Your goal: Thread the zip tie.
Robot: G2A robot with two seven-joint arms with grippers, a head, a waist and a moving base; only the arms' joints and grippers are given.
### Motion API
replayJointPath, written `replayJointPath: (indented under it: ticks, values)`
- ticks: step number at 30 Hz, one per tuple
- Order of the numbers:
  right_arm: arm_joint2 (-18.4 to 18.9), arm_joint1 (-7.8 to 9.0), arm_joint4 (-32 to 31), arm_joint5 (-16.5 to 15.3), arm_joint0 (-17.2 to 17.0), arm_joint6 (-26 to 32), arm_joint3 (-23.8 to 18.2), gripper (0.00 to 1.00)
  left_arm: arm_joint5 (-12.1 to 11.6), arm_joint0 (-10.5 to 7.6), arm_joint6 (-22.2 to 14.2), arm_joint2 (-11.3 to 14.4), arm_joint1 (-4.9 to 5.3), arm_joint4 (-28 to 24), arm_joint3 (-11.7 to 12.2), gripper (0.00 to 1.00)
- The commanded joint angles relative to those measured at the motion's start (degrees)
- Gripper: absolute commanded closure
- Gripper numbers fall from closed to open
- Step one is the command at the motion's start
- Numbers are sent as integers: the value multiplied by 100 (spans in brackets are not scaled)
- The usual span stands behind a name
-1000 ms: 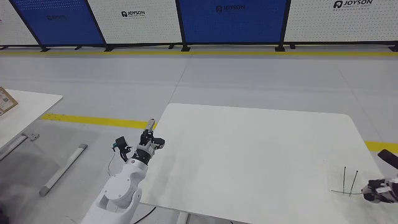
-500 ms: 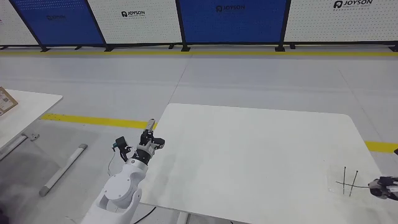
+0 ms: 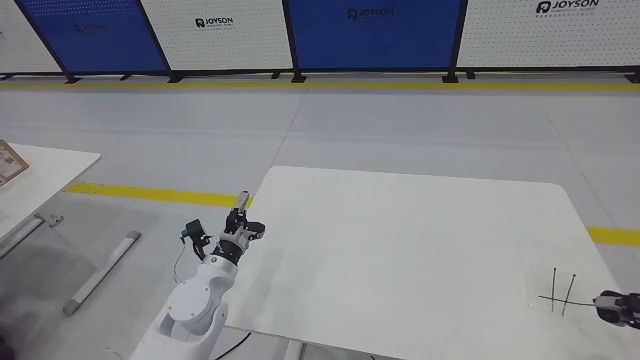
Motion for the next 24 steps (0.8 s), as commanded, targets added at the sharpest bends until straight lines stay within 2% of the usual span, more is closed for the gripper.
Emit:
replayJointPath:
  ticks: [1, 6, 11, 14, 18, 21, 22, 24]
  values:
    - [0, 0, 0, 0, 0, 0, 0, 100, 0, 0, 0, 0, 0, 0, 0, 0]
    - [70, -24, 40, -234, -114, -481, -349, 100, 0, 0, 0, 0, 0, 0, 0, 0]
    - [402, -46, 421, -1008, -316, -817, -578, 100, 0, 0, 0, 0, 0, 0, 0, 0]
    - [385, -57, 587, -1398, -199, -883, -704, 100, 0, 0, 0, 0, 0, 0, 0, 0]
    - [-130, -83, 619, -1675, 381, -903, -887, 100, 0, 0, 0, 0, 0, 0, 0, 0]
    - [-811, -138, 517, -1792, 1065, -860, -752, 100, 0, 0, 0, 0, 0, 0, 0, 0]
    - [-1129, -173, 419, -1830, 1370, -841, -636, 100, 0, 0, 0, 0, 0, 0, 0, 0]
    - [-1555, -233, 367, -1851, 1769, -751, -423, 100, 0, 0, 0, 0, 0, 0, 0, 0]
